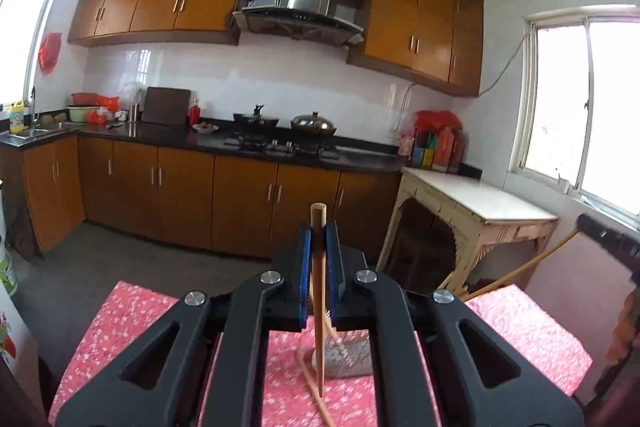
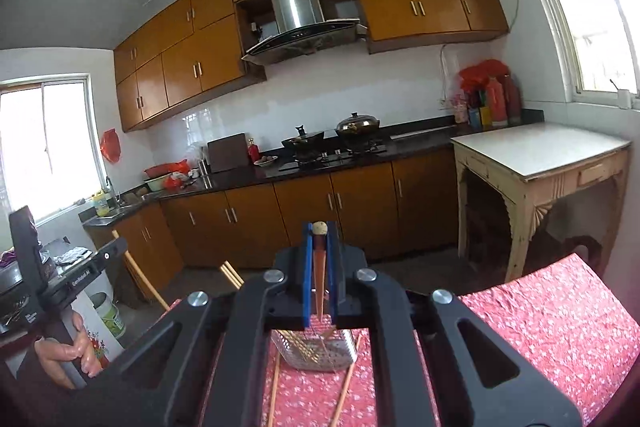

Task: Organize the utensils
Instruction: 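Lift both held chopsticks and carry them over the wire holder, then open both tools to drop the chopsticks into the wire holder, then move both open tools back over the loose chopsticks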

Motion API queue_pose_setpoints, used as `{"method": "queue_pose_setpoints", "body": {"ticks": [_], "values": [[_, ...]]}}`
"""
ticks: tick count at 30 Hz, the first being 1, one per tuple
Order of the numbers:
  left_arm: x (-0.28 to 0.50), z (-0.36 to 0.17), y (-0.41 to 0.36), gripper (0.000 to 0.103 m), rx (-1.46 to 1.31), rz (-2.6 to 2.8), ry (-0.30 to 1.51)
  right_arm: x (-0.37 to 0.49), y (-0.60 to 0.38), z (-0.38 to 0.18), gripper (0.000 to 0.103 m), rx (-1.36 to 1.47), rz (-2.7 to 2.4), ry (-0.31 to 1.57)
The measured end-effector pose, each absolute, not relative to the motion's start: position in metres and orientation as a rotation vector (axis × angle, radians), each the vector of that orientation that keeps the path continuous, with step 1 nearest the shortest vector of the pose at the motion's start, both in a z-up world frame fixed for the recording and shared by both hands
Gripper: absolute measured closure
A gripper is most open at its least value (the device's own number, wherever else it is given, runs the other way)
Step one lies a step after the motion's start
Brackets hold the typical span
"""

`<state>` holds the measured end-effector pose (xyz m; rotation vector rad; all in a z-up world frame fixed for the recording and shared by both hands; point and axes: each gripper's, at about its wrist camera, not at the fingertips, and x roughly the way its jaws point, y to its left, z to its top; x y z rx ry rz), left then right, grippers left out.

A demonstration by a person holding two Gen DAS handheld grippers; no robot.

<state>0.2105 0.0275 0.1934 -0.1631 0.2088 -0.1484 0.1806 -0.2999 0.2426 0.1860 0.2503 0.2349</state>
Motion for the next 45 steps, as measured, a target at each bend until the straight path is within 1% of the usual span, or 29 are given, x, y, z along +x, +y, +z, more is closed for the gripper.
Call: {"method": "queue_pose_setpoints", "body": {"ticks": [6,11,16,27,28,30,31,32,33,34,35,40,45], "values": [[0.243,0.213,-0.001,0.096,-0.173,-0.122,0.139,0.237,-0.268,0.239,0.096,0.131,0.24,0.317],[0.274,0.206,-0.016,0.096,-0.181,-0.095,0.119,0.278,-0.263,0.226,0.096,0.135,0.243,0.378],[0.304,0.188,-0.028,0.096,-0.174,-0.08,0.15,0.313,-0.265,0.205,0.096,0.161,0.267,0.458],[0.337,0.152,-0.032,0.096,-0.151,-0.068,0.247,0.341,-0.257,0.177,0.096,0.169,0.272,0.544],[0.338,0.149,-0.031,0.096,-0.154,-0.07,0.261,0.345,-0.255,0.175,0.095,0.165,0.277,0.547],[0.335,0.148,-0.025,0.095,-0.165,-0.061,0.269,0.346,-0.254,0.173,0.091,0.162,0.254,0.544],[0.334,0.15,-0.023,0.093,-0.168,-0.058,0.271,0.346,-0.256,0.172,0.078,0.165,0.246,0.539],[0.331,0.151,-0.019,0.079,-0.171,-0.055,0.273,0.344,-0.258,0.172,0.068,0.167,0.238,0.53],[0.329,0.153,-0.016,0.054,-0.174,-0.047,0.27,0.34,-0.261,0.173,0.058,0.167,0.217,0.51],[0.324,0.155,-0.011,0.047,-0.177,-0.028,0.255,0.338,-0.264,0.174,0.056,0.164,0.204,0.498],[0.318,0.157,-0.005,0.043,-0.18,-0.012,0.238,0.335,-0.266,0.175,0.056,0.165,0.194,0.491],[0.297,0.164,0.013,0.042,-0.175,0.014,0.238,0.317,-0.285,0.179,0.053,0.191,0.149,0.473],[0.271,0.161,0.03,0.041,-0.169,0.043,0.247,0.292,-0.308,0.172,0.053,0.211,0.093,0.472]]}}
